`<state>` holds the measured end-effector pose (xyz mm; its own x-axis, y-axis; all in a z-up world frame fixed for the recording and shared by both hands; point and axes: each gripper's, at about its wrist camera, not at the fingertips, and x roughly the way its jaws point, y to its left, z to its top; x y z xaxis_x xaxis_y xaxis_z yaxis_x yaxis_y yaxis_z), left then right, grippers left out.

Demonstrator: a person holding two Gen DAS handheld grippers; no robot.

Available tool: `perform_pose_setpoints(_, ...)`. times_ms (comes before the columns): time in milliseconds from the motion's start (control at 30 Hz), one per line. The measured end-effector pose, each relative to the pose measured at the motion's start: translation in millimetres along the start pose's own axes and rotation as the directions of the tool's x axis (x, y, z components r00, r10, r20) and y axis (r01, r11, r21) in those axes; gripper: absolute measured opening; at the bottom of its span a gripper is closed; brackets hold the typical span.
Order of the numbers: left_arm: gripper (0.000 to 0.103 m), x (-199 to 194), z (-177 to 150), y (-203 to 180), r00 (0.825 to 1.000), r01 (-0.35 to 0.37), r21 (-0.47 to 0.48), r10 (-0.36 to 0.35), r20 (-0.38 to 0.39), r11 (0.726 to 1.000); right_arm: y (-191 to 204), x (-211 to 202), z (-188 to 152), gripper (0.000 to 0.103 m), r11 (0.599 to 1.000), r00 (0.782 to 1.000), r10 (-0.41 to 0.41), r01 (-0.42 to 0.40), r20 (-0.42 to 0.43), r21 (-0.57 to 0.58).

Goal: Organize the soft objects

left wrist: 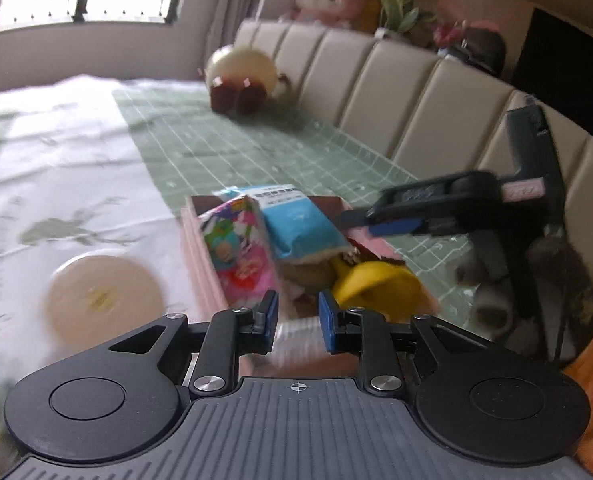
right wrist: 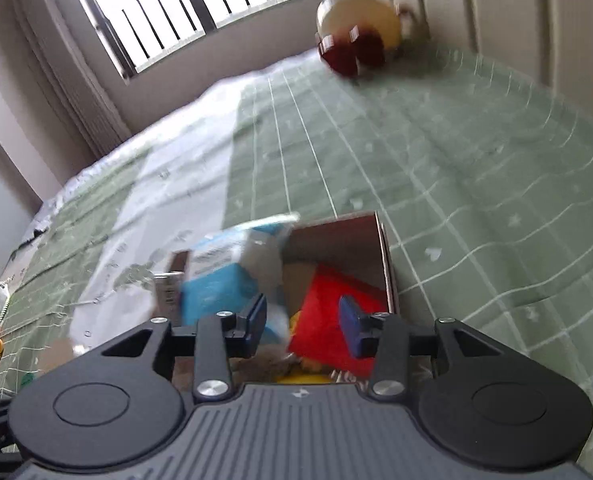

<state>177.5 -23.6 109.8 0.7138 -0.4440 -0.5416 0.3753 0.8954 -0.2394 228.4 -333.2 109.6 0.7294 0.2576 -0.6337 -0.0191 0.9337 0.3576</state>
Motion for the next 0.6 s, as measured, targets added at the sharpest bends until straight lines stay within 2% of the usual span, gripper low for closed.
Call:
perform_pose_setpoints(67, 0.025, -30.6, -23.8, -4.6, 0.998, -0.043, 0.021, 0.042, 0.046, 0.999, 13.4, -34.5, -17.9, 0.063, 0.998, 0.996, -0.02, 0.024, 0.082, -0.05)
perform_pose_setpoints(167, 0.025, -64.0, -65.8, -9.1, 0.987, -0.13, 0.017, 0.127, 0.094, 0.991, 30.6, -74.9, -59.9, 0.081, 0.993, 0.985, -0.034, 0.052, 0.169, -0.103)
perform_pose_setpoints(233, 0.025, -78.9, -94.6, -9.6, 0.978, -0.178, -0.007, 0.178, 0.112, 0.984, 41.0, -91.2, -99.1, 0.083, 0.991, 0.983, -0.02, 0.044, 0.185, -0.127)
perform_pose_setpoints(333, 0.025, -91.0, -131.6, -11.1, 0.961, -0.246, -0.044, 0.249, 0.117, 0.968, 59.7, -97.4, -161.0, 0.083, 0.986, 0.986, 0.017, 0.011, 0.165, -0.165)
perform_pose_setpoints(433, 0.025, -90.4, -153.2, -9.1, 0.95, -0.3, -0.093, 0.306, 0.061, 0.949, 77.3, -87.0, -211.2, 0.083, 0.974, 0.992, -0.008, 0.036, 0.126, -0.224)
perform_pose_setpoints(500, 0.025, -85.3, -162.4, -9.4, 0.951, -0.306, -0.107, 0.309, 0.017, 0.946, 78.5, -73.4, -234.9, 0.083, 0.972, 0.996, -0.028, 0.045, 0.08, -0.229)
perform_pose_setpoints(533, 0.025, -85.4, -167.3, -12.9, 0.949, -0.311, -0.095, 0.315, 0.027, 0.946, 77.3, -68.7, -243.0, 0.084, 0.972, 0.996, -0.039, 0.056, 0.077, -0.229)
perform_pose_setpoints(600, 0.025, -84.0, -171.3, -21.6, 0.941, -0.332, -0.052, 0.334, 0.045, 0.942, 78.1, -71.0, -257.2, 0.084, 0.963, 0.987, -0.046, 0.085, 0.157, -0.254)
